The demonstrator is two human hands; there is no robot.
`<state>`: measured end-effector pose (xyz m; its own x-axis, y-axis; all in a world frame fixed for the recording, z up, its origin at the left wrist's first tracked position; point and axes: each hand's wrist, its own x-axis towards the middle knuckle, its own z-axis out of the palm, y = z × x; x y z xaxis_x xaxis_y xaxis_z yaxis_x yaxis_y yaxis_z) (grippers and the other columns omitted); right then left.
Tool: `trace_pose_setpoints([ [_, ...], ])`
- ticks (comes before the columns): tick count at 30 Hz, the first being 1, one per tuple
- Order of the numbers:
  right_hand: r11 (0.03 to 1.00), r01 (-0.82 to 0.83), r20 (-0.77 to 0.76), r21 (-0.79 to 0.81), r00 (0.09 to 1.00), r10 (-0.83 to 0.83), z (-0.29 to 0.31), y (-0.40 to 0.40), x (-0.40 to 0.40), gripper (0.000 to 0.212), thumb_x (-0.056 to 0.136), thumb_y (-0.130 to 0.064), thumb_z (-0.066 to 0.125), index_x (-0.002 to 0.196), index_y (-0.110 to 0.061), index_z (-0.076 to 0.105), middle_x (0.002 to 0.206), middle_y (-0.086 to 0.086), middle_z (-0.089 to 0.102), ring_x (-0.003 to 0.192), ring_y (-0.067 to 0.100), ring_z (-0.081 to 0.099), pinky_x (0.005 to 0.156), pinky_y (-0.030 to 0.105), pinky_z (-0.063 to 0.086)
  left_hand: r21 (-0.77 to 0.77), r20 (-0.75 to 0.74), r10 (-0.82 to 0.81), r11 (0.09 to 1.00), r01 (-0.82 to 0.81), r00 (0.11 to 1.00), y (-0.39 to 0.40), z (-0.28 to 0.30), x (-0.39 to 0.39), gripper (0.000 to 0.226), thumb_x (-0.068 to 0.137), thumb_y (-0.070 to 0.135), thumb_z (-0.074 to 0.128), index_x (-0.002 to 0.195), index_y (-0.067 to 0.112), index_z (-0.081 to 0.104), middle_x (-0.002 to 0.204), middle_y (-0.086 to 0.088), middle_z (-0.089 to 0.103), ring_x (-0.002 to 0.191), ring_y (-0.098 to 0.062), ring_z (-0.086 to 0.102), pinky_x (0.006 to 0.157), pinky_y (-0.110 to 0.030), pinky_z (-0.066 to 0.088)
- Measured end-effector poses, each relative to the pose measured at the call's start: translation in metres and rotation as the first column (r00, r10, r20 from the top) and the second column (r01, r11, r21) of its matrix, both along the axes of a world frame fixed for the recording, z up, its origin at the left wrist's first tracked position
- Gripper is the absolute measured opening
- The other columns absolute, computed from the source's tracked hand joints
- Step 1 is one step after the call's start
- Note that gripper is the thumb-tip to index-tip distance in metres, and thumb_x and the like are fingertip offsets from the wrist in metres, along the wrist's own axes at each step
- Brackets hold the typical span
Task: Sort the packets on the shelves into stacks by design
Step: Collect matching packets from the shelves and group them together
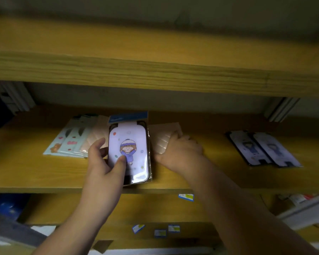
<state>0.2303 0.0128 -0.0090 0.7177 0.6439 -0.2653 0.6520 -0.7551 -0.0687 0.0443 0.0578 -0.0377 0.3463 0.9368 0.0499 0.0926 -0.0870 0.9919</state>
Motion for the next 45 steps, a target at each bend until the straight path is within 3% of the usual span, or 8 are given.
trace_pose_setpoints([
  [9,0.986,0.070,-0.147,0.149,0.988,-0.048,0.016,-0.029,0.015,0.135,0.059,-0.052,0.087,0.157,-0.016,0.002,0.162,0.025,0.006,0.148,0.045,0.003,0.114,0.051,0.024,-0.331,0.200,-0.075,0.933,0.140,0.977,0.013,0.012,0.009,0.030,0.093,0.011,0.067,0.121,0.019,0.059,0.098,-0.003,0.080,0.084,-0.019,0.078,0.067,-0.034,0.063],
  [13,0.981,0.040,-0.113,0.188,0.993,-0.018,0.014,-0.044,0.018,0.118,0.058,-0.061,0.084,0.150,-0.021,0.023,0.152,0.015,0.034,0.138,0.037,0.032,0.104,0.045,0.036,-0.397,0.284,-0.129,0.886,0.239,0.950,0.013,0.015,0.007,0.020,0.096,0.013,0.061,0.116,0.013,0.067,0.104,-0.011,0.079,0.095,-0.028,0.076,0.087,-0.043,0.056],
  [16,0.977,0.024,-0.084,0.214,0.996,-0.006,0.017,-0.046,0.019,0.105,0.058,-0.059,0.083,0.141,-0.016,0.035,0.140,0.013,0.045,0.129,0.032,0.044,0.100,0.041,0.043,-0.424,0.322,-0.122,0.868,0.258,0.939,0.010,0.016,0.008,0.019,0.097,0.012,0.061,0.115,0.012,0.066,0.104,-0.012,0.079,0.094,-0.027,0.077,0.078,-0.038,0.060],
  [23,0.994,0.027,-0.078,0.107,0.997,-0.019,0.020,-0.053,0.029,0.133,0.051,-0.066,0.085,0.155,-0.015,0.019,0.160,0.022,0.021,0.146,0.044,0.016,0.114,0.055,0.028,-0.498,0.372,-0.138,0.805,0.323,0.918,0.001,0.015,0.011,0.020,0.094,0.009,0.061,0.114,0.010,0.066,0.100,-0.015,0.079,0.086,-0.027,0.078,0.060,-0.031,0.063],
  [28,0.965,0.053,-0.143,0.258,0.990,-0.017,0.020,-0.070,0.042,0.088,0.064,-0.062,0.082,0.133,-0.014,0.055,0.129,0.008,0.061,0.118,0.027,0.056,0.100,0.043,0.047,-0.537,0.392,-0.120,0.775,0.333,0.912,-0.005,0.011,0.015,0.019,0.094,0.006,0.058,0.111,0.011,0.066,0.099,-0.016,0.079,0.084,-0.028,0.078,0.056,-0.033,0.062],
  [35,0.790,0.335,-0.466,0.514,0.882,-0.070,0.009,-0.112,0.054,0.019,0.086,-0.036,0.072,0.091,-0.026,0.057,0.087,-0.007,0.064,0.064,-0.003,0.063,0.048,0.010,0.043,-0.517,0.334,-0.104,0.811,0.274,0.937,-0.030,0.014,0.024,0.020,0.097,0.005,0.055,0.109,0.017,0.064,0.096,-0.009,0.081,0.081,-0.023,0.078,0.065,-0.036,0.059],
  [42,0.404,0.722,-0.783,0.562,0.622,-0.022,0.027,-0.205,0.056,0.013,0.094,-0.015,0.056,0.102,-0.023,0.061,0.098,0.002,0.064,0.078,0.018,0.061,0.080,0.046,0.054,-0.410,0.282,-0.198,0.860,0.304,0.939,-0.087,0.039,0.042,0.025,0.095,0.007,0.054,0.116,0.018,0.064,0.098,-0.006,0.081,0.084,-0.019,0.078,0.060,-0.030,0.057],
  [45,0.369,0.803,-0.836,0.469,0.538,-0.108,0.048,-0.247,0.065,0.005,0.100,-0.014,0.051,0.101,-0.018,0.055,0.091,0.011,0.054,0.070,0.025,0.055,0.087,0.050,0.055,-0.376,0.255,-0.236,0.869,0.322,0.937,-0.129,0.046,0.060,0.022,0.094,0.007,0.055,0.112,0.017,0.064,0.098,-0.008,0.081,0.081,-0.019,0.078,0.062,-0.030,0.054],
])
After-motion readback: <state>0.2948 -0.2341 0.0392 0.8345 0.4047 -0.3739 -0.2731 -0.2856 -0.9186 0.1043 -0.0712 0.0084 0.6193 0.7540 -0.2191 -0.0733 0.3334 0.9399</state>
